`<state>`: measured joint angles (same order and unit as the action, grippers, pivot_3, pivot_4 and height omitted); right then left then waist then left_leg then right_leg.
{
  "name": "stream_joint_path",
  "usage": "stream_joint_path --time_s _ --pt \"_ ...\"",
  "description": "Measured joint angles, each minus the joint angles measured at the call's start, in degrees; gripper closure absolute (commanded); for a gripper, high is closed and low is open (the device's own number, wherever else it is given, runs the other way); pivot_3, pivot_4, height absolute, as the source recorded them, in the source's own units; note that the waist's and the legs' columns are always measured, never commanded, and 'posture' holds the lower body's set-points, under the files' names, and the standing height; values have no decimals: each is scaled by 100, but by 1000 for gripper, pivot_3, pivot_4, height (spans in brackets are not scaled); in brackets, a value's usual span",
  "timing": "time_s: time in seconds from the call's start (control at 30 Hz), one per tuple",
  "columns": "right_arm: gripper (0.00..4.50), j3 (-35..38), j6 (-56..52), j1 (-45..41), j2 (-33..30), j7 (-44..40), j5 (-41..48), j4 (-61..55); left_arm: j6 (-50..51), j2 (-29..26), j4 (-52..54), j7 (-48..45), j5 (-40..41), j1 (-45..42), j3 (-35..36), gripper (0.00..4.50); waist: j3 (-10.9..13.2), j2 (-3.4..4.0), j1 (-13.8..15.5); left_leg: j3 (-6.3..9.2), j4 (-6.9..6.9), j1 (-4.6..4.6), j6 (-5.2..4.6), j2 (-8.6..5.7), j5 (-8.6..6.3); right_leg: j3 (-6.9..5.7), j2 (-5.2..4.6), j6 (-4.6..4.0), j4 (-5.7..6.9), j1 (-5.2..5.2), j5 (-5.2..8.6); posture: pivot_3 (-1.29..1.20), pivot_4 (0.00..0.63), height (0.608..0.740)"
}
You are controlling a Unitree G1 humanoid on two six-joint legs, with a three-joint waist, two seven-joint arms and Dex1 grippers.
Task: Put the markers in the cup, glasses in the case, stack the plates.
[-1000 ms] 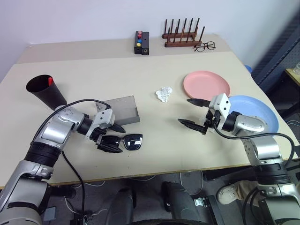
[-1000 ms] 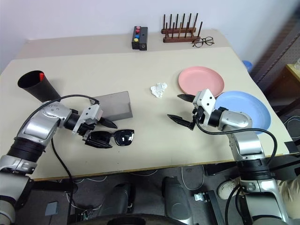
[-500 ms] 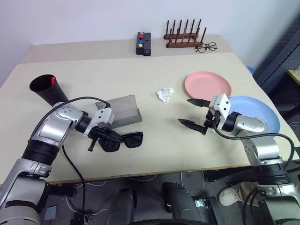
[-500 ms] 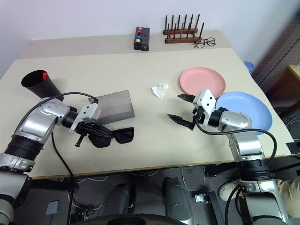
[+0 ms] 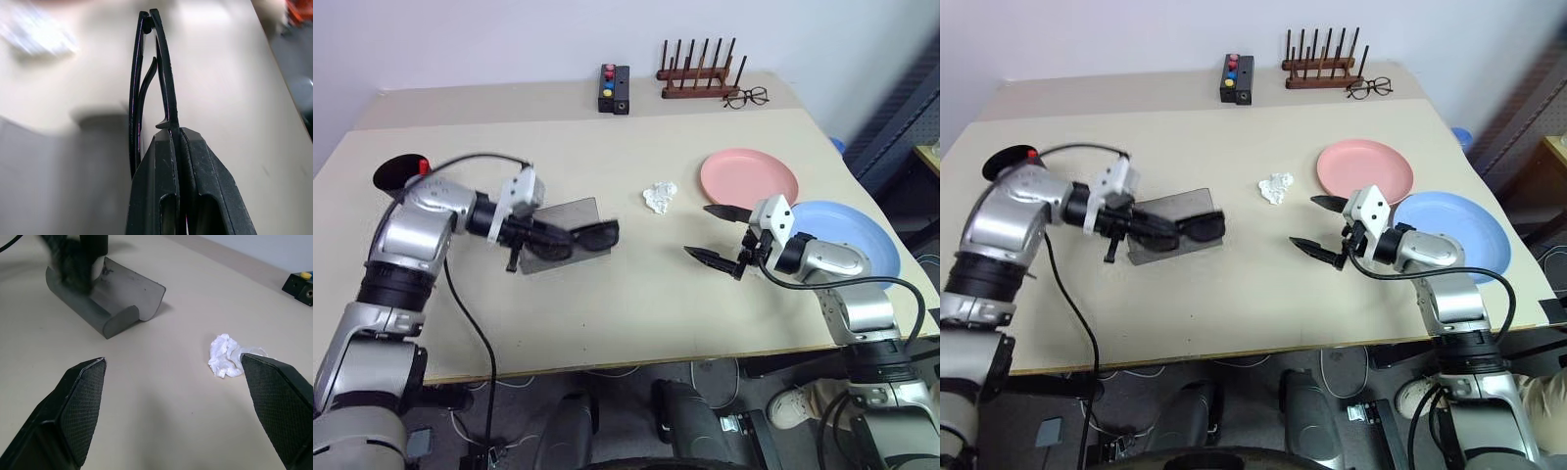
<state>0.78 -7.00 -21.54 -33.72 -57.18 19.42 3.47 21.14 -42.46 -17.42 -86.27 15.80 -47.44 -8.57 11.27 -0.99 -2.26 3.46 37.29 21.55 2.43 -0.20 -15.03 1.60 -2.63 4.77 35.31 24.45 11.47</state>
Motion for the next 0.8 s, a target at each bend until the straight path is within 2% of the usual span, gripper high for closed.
stream_joint_path --time_s 0.33,0.6,0.8 --pt "0 -52 123 -155 132 -57 -22 242 198 -93 -324 127 -38 -232 64 4482 2 1 -27 0 -12 -6 0 2 0 0 5 2 8 6 0 0 150 740" --pt "0 -53 126 -152 142 -59 -24 240 -256 -183 -863 246 -508 -232 -70 4482 2 1 -11 0 -10 -4 0 1 0 0 3 2 5 6 0 0 150 740" --pt "0 -53 124 -135 142 -51 -23 223 -466 -26 -1062 372 -688 -175 -191 4482 2 1 -13 0 -10 -4 0 1 0 0 3 2 6 6 -1 0 150 740"
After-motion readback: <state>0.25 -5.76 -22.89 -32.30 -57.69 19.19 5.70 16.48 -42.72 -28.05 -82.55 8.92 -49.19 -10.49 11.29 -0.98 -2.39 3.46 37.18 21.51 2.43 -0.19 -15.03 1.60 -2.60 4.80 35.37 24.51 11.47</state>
